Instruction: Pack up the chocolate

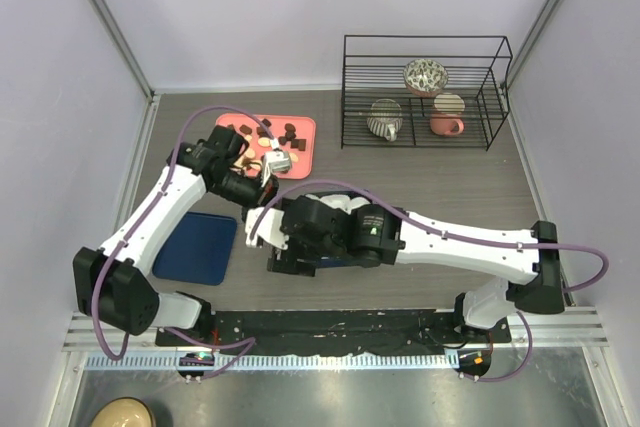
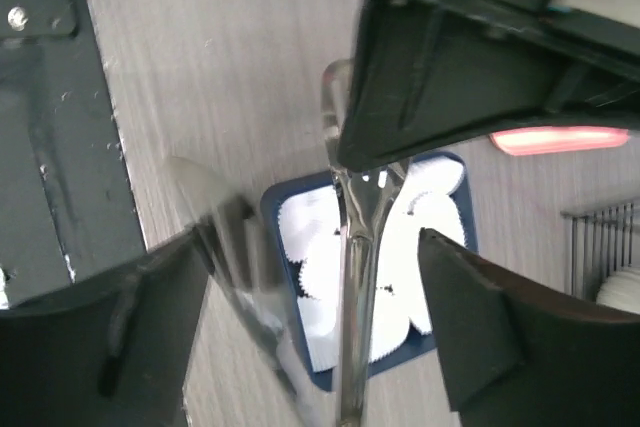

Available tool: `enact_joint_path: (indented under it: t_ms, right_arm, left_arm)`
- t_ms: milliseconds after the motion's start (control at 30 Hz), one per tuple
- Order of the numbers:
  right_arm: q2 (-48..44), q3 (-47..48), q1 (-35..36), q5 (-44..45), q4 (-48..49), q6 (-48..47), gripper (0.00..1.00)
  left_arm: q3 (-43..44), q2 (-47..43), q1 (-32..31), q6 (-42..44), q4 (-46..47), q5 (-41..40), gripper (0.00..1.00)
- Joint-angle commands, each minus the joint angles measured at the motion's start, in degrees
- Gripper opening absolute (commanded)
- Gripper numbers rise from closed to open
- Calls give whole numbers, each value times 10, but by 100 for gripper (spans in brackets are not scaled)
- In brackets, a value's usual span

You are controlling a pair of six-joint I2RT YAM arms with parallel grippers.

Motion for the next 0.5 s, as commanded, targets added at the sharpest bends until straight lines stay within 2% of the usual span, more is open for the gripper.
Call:
enact_joint_path:
  t_ms: [0, 100, 200, 233, 300, 433, 467]
  right_arm:
    - [-63, 62, -13, 57, 46, 7, 92]
    - [-114, 69, -38, 22, 69, 50, 96]
    - [-203, -7, -68, 6, 148, 116, 100]
    - [-247, -64, -81, 13, 200, 132, 100]
    - [-289, -113, -95, 29, 243, 191, 100]
    - [-343, -200, -134, 9, 328, 280, 100]
    - [-345, -205, -151, 8, 335, 294, 100]
  left_arm:
    - [15, 6, 16, -114, 116, 69, 0]
    - [36, 27, 57, -154, 146, 124, 0]
    - [61, 39, 120, -218, 194, 190, 0]
    - [65, 43, 136, -243, 215, 208, 0]
    - [66, 42, 175, -334, 292, 236, 0]
    - [45, 20, 198, -449, 410, 227, 0]
    - [34, 5, 202, -487, 497, 227, 0]
